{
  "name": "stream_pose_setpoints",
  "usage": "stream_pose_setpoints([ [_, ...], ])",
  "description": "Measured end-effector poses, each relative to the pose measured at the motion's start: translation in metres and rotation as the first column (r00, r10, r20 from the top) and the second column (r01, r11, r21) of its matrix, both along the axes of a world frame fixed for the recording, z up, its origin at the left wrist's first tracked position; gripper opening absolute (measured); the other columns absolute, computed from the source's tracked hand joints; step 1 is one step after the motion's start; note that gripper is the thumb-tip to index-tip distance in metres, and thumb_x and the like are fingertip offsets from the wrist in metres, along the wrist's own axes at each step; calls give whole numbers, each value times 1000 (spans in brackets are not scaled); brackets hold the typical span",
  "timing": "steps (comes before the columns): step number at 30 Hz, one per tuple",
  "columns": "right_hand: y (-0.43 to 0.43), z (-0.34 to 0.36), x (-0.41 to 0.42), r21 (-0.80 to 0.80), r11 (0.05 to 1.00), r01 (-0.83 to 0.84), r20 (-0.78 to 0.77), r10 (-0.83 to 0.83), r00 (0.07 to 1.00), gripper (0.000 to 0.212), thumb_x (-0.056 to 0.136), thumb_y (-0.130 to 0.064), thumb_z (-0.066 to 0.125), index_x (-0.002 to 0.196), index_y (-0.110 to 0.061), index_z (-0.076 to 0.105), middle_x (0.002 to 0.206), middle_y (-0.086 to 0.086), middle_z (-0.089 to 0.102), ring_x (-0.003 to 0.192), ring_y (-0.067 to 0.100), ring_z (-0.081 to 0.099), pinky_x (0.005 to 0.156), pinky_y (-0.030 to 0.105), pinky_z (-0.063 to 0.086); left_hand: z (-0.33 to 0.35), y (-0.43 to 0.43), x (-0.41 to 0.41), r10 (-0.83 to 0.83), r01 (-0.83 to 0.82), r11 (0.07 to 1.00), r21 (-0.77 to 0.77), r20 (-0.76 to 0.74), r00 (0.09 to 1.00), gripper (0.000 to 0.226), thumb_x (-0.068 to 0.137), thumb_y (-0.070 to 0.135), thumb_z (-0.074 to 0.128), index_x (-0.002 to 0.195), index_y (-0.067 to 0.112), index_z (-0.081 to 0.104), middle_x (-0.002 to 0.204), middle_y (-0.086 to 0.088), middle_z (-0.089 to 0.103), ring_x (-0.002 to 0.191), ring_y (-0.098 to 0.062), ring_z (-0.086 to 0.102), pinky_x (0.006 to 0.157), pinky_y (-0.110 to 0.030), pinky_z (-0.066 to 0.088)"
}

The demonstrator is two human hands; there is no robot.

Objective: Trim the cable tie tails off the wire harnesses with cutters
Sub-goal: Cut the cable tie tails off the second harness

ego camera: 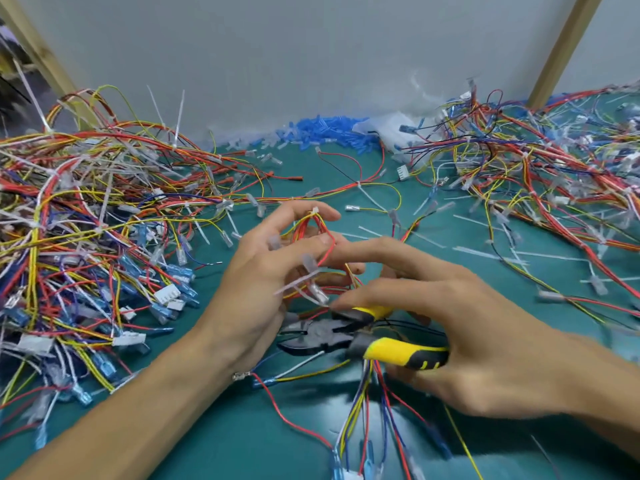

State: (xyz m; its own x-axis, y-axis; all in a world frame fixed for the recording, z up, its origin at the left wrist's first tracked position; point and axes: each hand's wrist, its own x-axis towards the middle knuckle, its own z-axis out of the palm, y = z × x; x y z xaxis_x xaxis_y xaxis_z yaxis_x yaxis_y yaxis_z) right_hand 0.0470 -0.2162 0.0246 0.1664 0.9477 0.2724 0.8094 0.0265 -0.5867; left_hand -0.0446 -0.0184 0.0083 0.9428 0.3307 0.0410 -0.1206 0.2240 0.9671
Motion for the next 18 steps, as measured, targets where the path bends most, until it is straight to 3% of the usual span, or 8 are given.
stream_pose_setpoints([
  [2,1,1,-2,3,1000,-4,2,4,1000,45,87,-19,76,131,-26,69,158,-21,39,118,-5,55,101,13,40,0,3,0,-21,21,999,-28,-10,1000,28,91,10,66,119,11,64,95,-16,72,85,-37,74,66,-36,61],
  [4,1,2,-3,7,1000,10,-34,-10,999,52,84,-11,80,134,-23,68,152,-16,46,128,-3,54,105,16,42,0,5,1,-35,34,999,-32,-13,999,29,90,12,63,118,15,66,96,-14,72,86,-36,69,73,-37,56],
  [6,2,3,0,38,999,31,-47,-29,998,53,81,-5,84,131,-20,71,140,-8,56,118,9,63,95,20,48,0,4,2,-61,62,997,-44,26,998,34,91,8,62,123,19,68,96,-14,73,84,-33,70,79,-38,54],
  [8,1,4,5,56,997,51,-74,-47,996,55,78,-1,85,127,-23,74,131,-5,59,96,18,64,73,23,50,0,1,2,-82,85,995,-46,62,995,37,97,4,58,129,19,68,93,-13,75,78,-26,73,76,-33,59],
  [10,-3,3,10,66,996,61,-194,-47,980,58,72,1,85,124,-23,75,129,-4,59,92,23,64,67,28,51,0,1,2,-95,98,995,-34,66,993,34,101,2,51,126,16,68,92,-14,76,80,-25,75,75,-32,61],
  [14,-2,1,17,118,990,80,-528,-5,849,52,62,5,81,112,-7,76,124,7,61,99,26,62,77,27,49,1,7,-1,-89,90,995,-37,31,996,29,89,-3,51,110,11,64,100,-22,73,89,-40,77,86,-46,62],
  [16,-3,1,22,148,983,111,-619,4,786,48,61,6,75,108,-6,76,117,19,62,93,39,56,72,46,46,2,11,0,-100,100,994,-42,10,995,29,85,-4,48,107,9,61,93,-19,72,85,-40,76,86,-48,61],
  [18,-4,0,24,153,978,142,-669,-3,744,50,61,5,71,110,-4,75,111,35,58,80,35,51,62,51,36,4,10,2,-105,105,993,-46,-7,994,28,84,-5,49,105,8,62,89,-20,72,84,-40,75,91,-52,60],
])
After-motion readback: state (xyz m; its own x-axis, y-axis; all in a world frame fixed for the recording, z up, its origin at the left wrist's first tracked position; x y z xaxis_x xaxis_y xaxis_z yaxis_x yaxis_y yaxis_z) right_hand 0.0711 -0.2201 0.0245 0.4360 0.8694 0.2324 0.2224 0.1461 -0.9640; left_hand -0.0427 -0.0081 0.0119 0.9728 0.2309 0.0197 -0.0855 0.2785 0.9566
